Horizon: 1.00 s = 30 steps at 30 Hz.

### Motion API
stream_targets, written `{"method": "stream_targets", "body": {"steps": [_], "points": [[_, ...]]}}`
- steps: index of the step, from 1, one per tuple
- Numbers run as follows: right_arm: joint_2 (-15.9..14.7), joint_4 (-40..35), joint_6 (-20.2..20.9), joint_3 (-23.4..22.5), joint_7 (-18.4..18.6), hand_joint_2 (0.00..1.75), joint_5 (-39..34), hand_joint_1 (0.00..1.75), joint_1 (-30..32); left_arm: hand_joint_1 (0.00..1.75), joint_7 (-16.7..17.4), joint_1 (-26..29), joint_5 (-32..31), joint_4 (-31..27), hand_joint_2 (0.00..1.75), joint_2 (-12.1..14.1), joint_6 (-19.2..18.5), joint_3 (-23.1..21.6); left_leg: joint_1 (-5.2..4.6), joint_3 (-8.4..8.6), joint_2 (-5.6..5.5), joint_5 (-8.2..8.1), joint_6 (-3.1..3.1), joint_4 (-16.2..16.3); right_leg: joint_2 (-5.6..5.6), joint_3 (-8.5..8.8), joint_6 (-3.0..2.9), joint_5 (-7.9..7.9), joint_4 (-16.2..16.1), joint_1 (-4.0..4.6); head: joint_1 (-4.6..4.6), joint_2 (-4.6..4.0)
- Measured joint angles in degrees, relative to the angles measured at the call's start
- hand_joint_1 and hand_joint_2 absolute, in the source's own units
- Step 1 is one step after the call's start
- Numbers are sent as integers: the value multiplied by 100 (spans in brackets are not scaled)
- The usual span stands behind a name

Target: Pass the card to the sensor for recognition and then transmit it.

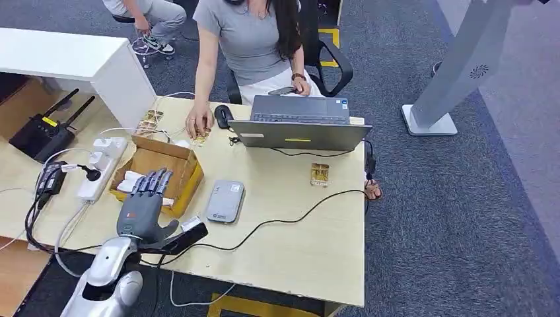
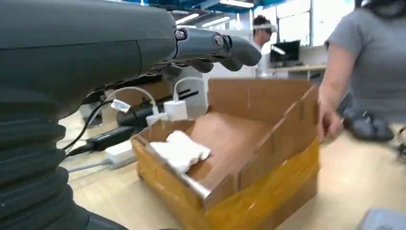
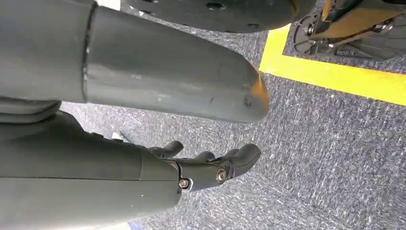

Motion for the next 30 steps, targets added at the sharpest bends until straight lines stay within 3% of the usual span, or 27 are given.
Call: {"method": "stream_targets", "body": {"steps": [8,20,23,26,29,30], "points": [[0,0,50,-37,13,0,157,0,-8,0,225,-300,125,667,175,223,-105,-4,1,-1,-2,0,0,0,-1,2,0,0,0,1,0,0],[0,0,57,-41,13,0,170,0,-8,0,236,-330,144,712,175,238,-107,-4,1,-1,-2,0,0,0,-1,3,0,0,0,1,2,0],[0,0,66,-61,13,0,227,0,-10,0,295,-537,249,1026,175,330,-138,68,0,-1,-1,0,0,0,-1,3,0,0,0,1,2,0],[0,0,74,-88,13,0,310,0,-16,0,359,-636,210,1235,175,288,225,216,1,-1,-3,0,0,0,-1,2,0,0,0,1,0,0],[0,0,83,-118,13,0,352,0,-20,0,394,-682,201,1286,175,216,304,335,1,0,-2,1,0,0,-1,3,0,0,0,1,0,0],[0,0,83,-118,13,0,358,0,-20,175,394,-682,201,1288,175,205,321,352,1,-1,-3,1,0,0,-1,3,0,0,0,1,0,0]]}}
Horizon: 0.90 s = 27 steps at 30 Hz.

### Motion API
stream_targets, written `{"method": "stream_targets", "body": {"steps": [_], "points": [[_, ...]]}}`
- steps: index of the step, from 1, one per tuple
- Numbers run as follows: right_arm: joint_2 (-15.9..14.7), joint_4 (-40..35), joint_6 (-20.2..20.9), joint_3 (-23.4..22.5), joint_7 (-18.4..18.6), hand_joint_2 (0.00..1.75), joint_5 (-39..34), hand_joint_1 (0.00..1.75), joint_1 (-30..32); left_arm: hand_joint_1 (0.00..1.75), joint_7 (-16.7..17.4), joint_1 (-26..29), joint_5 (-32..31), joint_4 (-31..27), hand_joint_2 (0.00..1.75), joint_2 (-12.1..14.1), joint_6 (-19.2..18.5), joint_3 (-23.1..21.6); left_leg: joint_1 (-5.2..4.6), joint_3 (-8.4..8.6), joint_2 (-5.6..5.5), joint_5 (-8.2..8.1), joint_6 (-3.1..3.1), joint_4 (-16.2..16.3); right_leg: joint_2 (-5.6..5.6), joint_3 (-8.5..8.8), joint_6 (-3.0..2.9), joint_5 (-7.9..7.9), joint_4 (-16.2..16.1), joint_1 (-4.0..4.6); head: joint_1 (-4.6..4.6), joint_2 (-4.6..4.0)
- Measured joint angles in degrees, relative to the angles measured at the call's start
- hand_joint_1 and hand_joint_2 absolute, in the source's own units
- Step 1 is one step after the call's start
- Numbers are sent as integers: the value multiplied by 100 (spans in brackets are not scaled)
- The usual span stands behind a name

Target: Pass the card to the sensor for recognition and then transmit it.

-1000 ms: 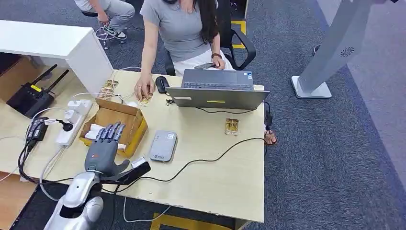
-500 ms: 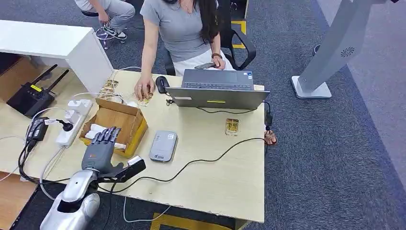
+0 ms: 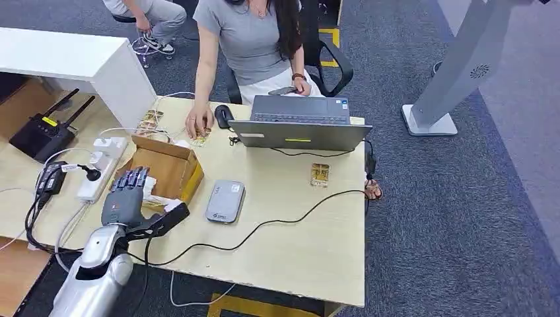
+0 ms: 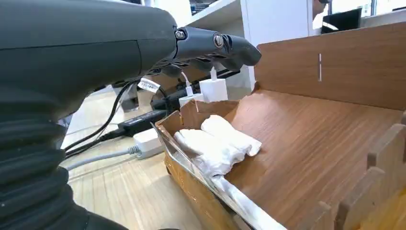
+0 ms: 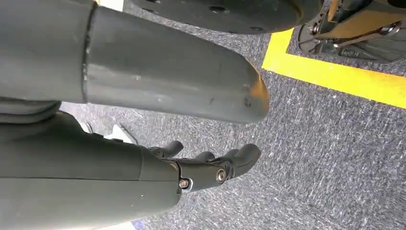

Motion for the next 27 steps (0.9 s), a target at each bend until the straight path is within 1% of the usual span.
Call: {"method": "stream_targets", "body": {"steps": [5,11,17,20,22,24,27], "points": [[0,0,0,-33,-7,0,52,0,0,175,-127,1,50,13,175,-53,243,48,0,0,0,0,0,0,0,0,0,0,0,0,0,0],[0,0,0,-55,-24,0,70,0,0,175,-247,6,164,13,175,-85,234,107,0,0,0,0,0,0,0,0,0,0,0,0,0,0],[0,0,7,-87,-24,0,109,0,1,175,-348,9,278,13,175,-98,136,133,0,0,1,0,0,0,0,0,0,0,0,0,0,0],[0,0,7,-90,-24,0,116,0,1,175,-356,8,289,13,175,-105,133,138,0,0,0,0,0,0,0,0,0,0,0,0,0,0],[0,0,9,-90,-24,0,142,0,0,175,-402,4,339,13,175,-109,195,142,0,0,0,0,0,0,0,-1,0,0,0,0,0,0],[0,0,37,-90,-22,0,203,0,0,175,-490,-74,374,28,175,-138,412,147,1,-1,-1,1,0,1,-2,-3,0,0,0,0,0,0],[0,0,42,-90,-111,0,317,0,-15,175,-525,-412,122,107,175,-212,1245,147,1,-3,-8,5,0,2,-11,0,0,2,0,0,0,0]]}}
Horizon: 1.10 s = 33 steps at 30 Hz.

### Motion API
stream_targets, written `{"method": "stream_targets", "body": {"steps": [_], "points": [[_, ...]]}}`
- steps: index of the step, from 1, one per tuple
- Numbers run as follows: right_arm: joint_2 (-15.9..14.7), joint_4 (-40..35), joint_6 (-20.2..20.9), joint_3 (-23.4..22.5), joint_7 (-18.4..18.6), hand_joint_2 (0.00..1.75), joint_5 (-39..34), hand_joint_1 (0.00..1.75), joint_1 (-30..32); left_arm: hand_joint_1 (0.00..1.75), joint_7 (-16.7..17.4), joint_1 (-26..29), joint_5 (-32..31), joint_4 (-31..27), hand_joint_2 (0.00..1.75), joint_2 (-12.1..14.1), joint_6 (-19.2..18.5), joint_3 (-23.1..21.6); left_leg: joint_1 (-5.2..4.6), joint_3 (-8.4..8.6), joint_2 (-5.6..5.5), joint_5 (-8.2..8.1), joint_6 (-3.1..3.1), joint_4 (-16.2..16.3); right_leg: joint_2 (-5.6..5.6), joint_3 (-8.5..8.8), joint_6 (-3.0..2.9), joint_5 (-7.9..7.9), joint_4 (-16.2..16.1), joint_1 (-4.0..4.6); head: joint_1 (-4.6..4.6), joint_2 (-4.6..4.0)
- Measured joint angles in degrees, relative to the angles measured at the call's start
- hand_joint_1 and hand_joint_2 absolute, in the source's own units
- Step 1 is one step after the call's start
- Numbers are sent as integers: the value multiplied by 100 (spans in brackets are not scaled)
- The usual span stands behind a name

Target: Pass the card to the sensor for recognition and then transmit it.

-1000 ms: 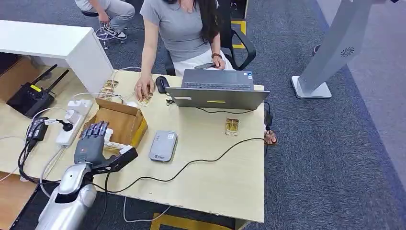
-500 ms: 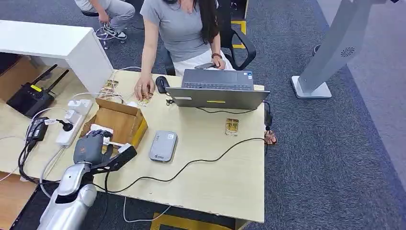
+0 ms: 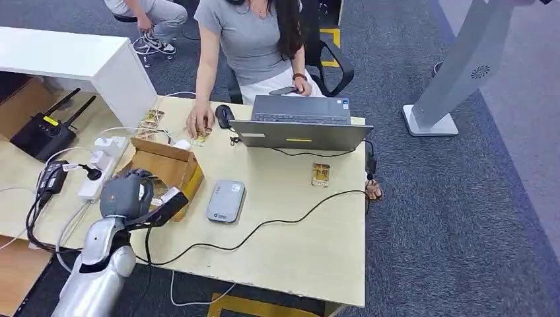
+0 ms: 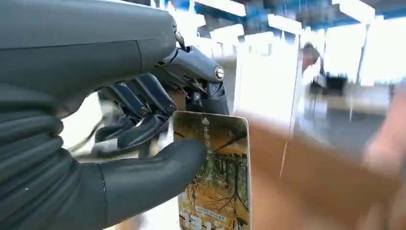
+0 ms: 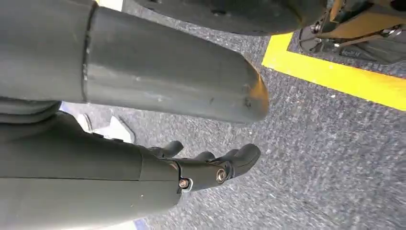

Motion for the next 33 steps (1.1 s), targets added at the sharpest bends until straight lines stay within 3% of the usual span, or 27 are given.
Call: {"method": "stream_targets", "body": {"steps": [3,6,13,18,24,25,33], "points": [[0,0,2,4,-99,0,99,0,-28,175,0,-455,-291,109,175,-46,658,0,0,0,-1,7,-5,0,0,0,2,8,0,0,2,0],[2,0,2,9,-131,0,151,0,-50,175,0,-952,-518,238,175,-96,976,0,0,0,-1,11,-3,1,0,-1,6,14,0,0,2,0],[9,0,68,33,-77,0,304,0,-95,175,219,-2180,-1255,676,175,-286,1077,-11,0,-1,0,17,-5,3,2,-6,7,20,0,1,0,0],[17,0,133,98,0,0,470,0,-119,175,814,-3218,-1932,1570,175,-341,1109,-243,1,-1,4,20,-4,3,5,-7,1,25,1,1,2,0],[35,0,179,157,92,0,549,0,-127,175,1213,-3861,-1967,2562,175,-395,1188,-655,0,-2,6,20,-4,3,9,-8,1,25,1,1,0,0],[46,0,181,160,96,0,558,0,-126,0,1245,-3917,-1967,2669,175,-400,1227,-697,0,-2,6,20,-4,3,9,-8,1,25,1,1,0,0],[66,0,179,160,144,0,555,0,-123,0,1305,-4019,-1962,3152,175,-450,1376,-761,1,-2,9,19,-4,2,13,-9,0,25,2,1,2,0]]}}
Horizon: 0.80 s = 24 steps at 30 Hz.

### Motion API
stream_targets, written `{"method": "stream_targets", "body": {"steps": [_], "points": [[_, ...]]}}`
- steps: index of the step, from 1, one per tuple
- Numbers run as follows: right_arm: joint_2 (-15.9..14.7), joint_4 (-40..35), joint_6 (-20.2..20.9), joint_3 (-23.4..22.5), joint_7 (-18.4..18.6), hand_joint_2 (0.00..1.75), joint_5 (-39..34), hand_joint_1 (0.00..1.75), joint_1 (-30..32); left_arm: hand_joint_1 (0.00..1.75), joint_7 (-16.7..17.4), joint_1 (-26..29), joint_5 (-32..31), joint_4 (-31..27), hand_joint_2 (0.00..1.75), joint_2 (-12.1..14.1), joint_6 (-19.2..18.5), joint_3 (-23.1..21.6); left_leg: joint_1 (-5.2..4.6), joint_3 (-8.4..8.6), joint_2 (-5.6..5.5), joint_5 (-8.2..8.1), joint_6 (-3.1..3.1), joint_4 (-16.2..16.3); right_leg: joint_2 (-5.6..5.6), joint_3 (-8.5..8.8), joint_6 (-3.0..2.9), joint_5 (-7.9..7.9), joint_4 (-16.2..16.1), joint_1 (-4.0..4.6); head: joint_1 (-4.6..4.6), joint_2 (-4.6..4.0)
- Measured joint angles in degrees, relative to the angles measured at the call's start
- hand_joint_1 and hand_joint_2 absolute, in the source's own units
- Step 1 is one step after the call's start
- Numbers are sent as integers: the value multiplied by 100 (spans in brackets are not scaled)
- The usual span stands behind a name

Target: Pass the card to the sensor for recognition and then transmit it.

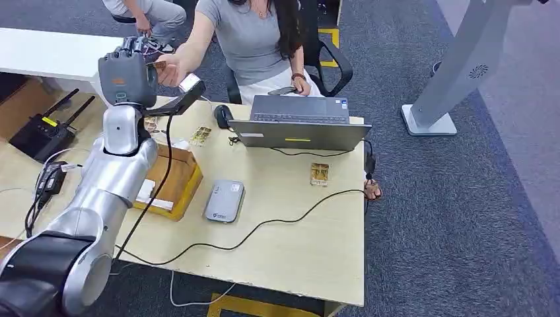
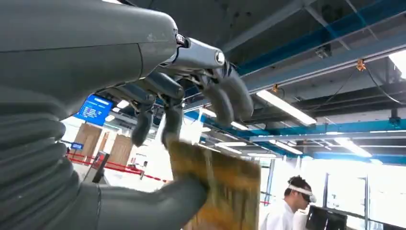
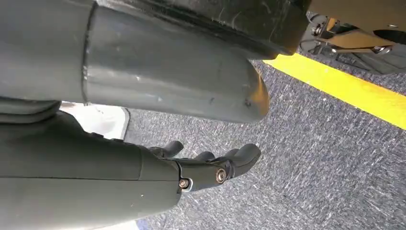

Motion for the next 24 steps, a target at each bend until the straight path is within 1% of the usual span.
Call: {"method": "stream_targets", "body": {"steps": [1,2,3,4,6,7,8,11,12,13,14,15,16,17,18,19,20,22,23,24], "points": [[0,0,0,0,2,0,0,0,0,0,-8,2,7,20,175,0,2,0,0,0,0,0,0,0,0,1,0,0,0,0,-2,0],[0,0,-2,0,17,0,-13,0,0,0,-97,17,47,33,175,0,35,2,0,-1,0,0,0,0,-1,1,0,0,0,0,0,0],[0,0,-9,0,20,0,-39,0,3,0,-221,56,138,31,175,2,92,2,-1,0,0,0,0,-1,-1,2,0,0,1,0,-2,0],[0,0,-18,0,15,0,-59,0,4,0,-470,136,330,-4,175,2,201,4,-2,0,0,0,0,-1,-1,4,0,0,1,0,0,0],[15,0,-55,-28,-46,0,-171,0,10,0,-1127,611,985,-421,175,-2,344,44,-6,6,11,-3,-2,-3,11,4,0,0,1,-2,-6,0],[28,0,-63,-55,-68,0,-219,0,13,0,-1492,942,1391,-768,175,-18,378,68,-5,5,13,-4,-2,-3,14,3,0,-1,1,-2,-6,0],[39,0,-83,-89,-83,0,-266,0,20,0,-1913,1320,1956,-1178,175,-33,394,107,-5,3,13,-5,0,-3,14,3,1,-2,1,-3,-6,0],[63,2,-120,-177,-107,0,-348,0,45,0,-2773,2475,3174,-2214,175,-70,405,256,-4,-1,25,-17,-3,-5,28,-3,4,-9,0,-4,-4,0],[70,2,-122,-214,-107,0,-365,0,61,0,-3177,2922,3784,-2699,175,-77,402,350,-5,1,31,-23,-1,-6,34,-7,4,-12,0,-5,0,0],[72,2,-136,-241,-107,0,-387,0,70,0,-3472,3292,4229,-3044,175,-83,402,431,-4,-2,35,-26,-3,-6,38,-6,5,-15,0,-5,-9,0],[79,2,-155,-278,-109,0,-419,0,84,0,-3879,3704,4852,-3426,175,-100,343,554,-4,-2,36,-30,-3,-6,40,-6,0,-20,0,-5,0,0],[83,2,-188,-324,-133,0,-466,0,101,0,-4430,4096,5780,-3842,175,-133,181,737,-4,-1,37,-36,-8,-7,41,-7,-5,-25,0,-5,-4,0],[92,2,-230,-372,-164,0,-505,0,115,0,-4889,4489,6750,-4244,175,-182,-53,954,-3,-1,38,-37,-9,-7,42,-7,-3,-27,0,-4,-9,0],[94,2,-260,-413,-188,0,-544,0,130,0,-5131,4830,7502,-4580,175,-254,-338,1181,-1,-2,37,-38,-9,-7,41,-11,-4,-30,0,-3,-4,0],[94,2,-300,-470,-236,0,-597,0,138,0,-5248,5178,8267,-4996,175,-381,-815,1580,-1,-6,36,-38,-10,-8,39,-10,-4,-31,0,-2,-4,-2],[101,2,-328,-523,-271,0,-625,0,142,0,-5268,5426,8725,-5267,175,-508,-1224,1995,1,-8,37,-40,-11,-9,40,-12,-4,-33,0,0,-6,0],[109,2,-376,-584,-328,0,-669,0,151,0,-5287,5595,9098,-5452,175,-663,-1777,2568,1,-6,36,-40,-11,-9,39,-13,-3,-34,-1,0,-2,0],[125,2,-433,-680,-415,0,-721,0,158,0,-5289,5734,9603,-5471,175,-956,-2756,3779,3,-5,36,-41,-11,-9,35,-14,-2,-37,-1,1,-6,0],[140,2,-472,-723,-467,0,-750,0,160,0,-5292,5737,9895,-5333,175,-1070,-3243,4396,3,-4,34,-40,-12,-11,34,-12,-2,-37,-1,2,-4,0],[146,2,-492,-761,-490,0,-758,0,162,0,-5292,5685,10057,-5057,175,-1121,-3654,4924,2,-1,31,-40,-12,-12,30,-9,-3,-37,0,2,-6,0]]}}
